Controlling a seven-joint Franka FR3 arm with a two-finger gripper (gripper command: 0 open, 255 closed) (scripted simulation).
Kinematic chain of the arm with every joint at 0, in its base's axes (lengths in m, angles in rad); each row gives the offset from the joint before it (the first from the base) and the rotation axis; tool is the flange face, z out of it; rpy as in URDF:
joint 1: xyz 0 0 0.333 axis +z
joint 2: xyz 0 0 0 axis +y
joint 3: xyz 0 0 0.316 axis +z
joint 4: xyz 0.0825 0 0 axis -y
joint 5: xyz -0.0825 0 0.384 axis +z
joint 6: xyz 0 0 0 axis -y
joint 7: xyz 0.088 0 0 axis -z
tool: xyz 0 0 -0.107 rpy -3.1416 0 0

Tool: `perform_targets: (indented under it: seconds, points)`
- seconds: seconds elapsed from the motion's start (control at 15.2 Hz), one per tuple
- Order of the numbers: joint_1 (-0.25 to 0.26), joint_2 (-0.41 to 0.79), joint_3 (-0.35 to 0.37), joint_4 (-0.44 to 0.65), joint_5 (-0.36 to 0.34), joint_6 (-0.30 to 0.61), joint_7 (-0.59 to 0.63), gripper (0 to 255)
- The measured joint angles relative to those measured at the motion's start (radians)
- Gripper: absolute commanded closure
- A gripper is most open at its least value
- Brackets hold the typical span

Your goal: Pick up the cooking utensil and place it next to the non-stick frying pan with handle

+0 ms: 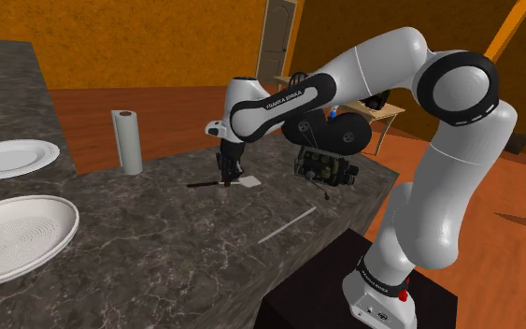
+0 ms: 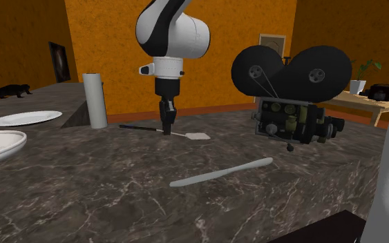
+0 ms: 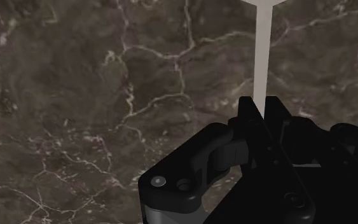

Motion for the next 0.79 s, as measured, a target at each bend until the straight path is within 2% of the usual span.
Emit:
perform_targets:
  seconds: [0.79]
  points:
    - [-0.001,-0.073,-0.001,0.087,-0.021,-0.158,0.020,255]
